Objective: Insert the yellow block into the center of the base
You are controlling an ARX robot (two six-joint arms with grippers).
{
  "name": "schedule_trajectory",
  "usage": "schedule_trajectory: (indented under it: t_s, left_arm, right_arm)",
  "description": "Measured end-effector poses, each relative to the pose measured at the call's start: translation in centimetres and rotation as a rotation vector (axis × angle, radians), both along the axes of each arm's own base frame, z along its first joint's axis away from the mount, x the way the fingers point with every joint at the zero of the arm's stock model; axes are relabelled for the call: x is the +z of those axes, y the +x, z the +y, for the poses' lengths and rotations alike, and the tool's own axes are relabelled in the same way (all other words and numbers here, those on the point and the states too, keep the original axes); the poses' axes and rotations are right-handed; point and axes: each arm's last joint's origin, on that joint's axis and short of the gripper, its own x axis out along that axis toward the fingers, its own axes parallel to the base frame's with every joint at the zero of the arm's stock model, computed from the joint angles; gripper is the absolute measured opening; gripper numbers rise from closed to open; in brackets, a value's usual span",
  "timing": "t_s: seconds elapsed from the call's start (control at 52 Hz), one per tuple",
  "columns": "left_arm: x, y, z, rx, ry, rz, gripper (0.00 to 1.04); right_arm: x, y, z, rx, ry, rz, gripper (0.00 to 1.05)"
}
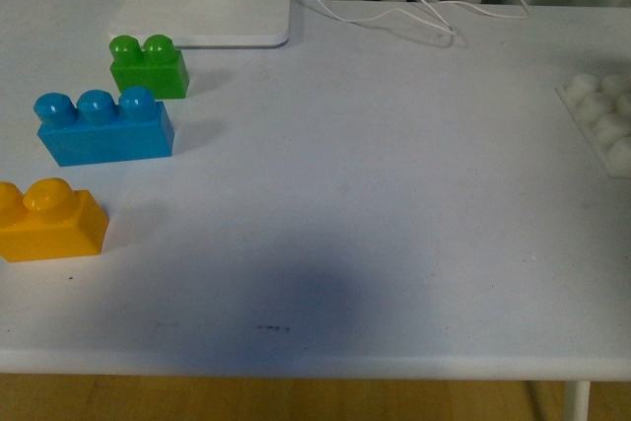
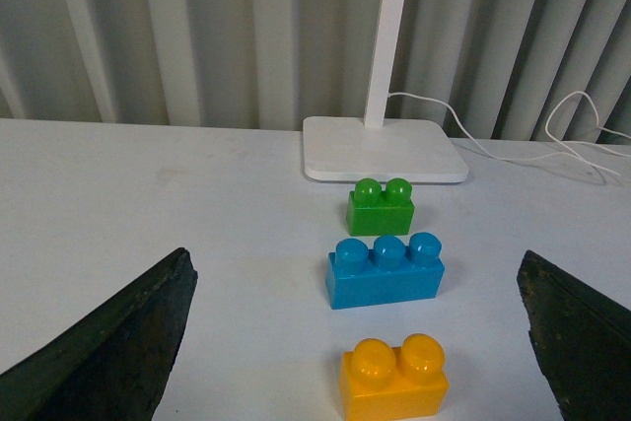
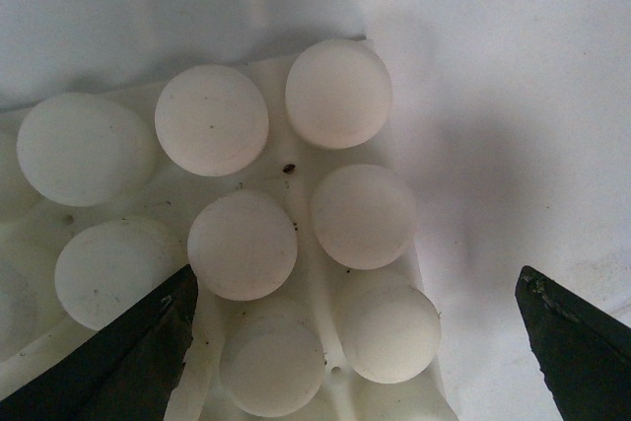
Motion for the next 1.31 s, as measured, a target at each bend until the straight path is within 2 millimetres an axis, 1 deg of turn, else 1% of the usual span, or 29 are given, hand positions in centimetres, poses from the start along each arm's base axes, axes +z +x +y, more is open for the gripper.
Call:
schedule_trajectory:
  t_s: [0.269,0.423,0.538,0.654,0.827,0.981,1.135,1.212,1.308]
  left_arm:
    - [0.0,0.0,0.0,0.0,0.0,0.0,0.98]
    - [0.0,0.0,0.0,0.0,0.0,0.0,0.98]
    - [0.0,0.0,0.0,0.0,0.0,0.0,0.98]
    - [0.0,0.0,0.0,0.0,0.0,0.0,0.98]
    - [0.0,0.0,0.0,0.0,0.0,0.0,0.98]
    - [0.0,0.0,0.0,0.0,0.0,0.0,0.98]
    - [0.0,0.0,0.0,0.0,0.0,0.0,0.98]
    - [0.0,0.0,0.0,0.0,0.0,0.0,0.98]
    - [0.0,0.0,0.0,0.0,0.0,0.0,0.98]
  right_arm:
    - [-0.6,-0.1,0.1,0.014,0.038,0.019,0.95]
    - [-0.9,-0.3,0.6,0.03,0.056,0.017,0.95]
    - [-1.0,-0.6,1.4,0.034,0.072,0.017,0.95]
    - [-1.2,-1.0,2.7,0.021,0.094,0.01,0.95]
    - [-1.6,-2.0,6.4,-0.028,0.132,-0.008,0.95]
    - [-1.9,-3.0,11.6,-0.058,0.155,-0.025,0.95]
    - [-1.8,-3.8,16.3,-0.07,0.163,-0.039,0.95]
    - [-1.8,-4.1,18.4,-0.075,0.171,-0.04,0.95]
    - [-1.7,-4.5,20.4,-0.085,0.175,-0.04,0.95]
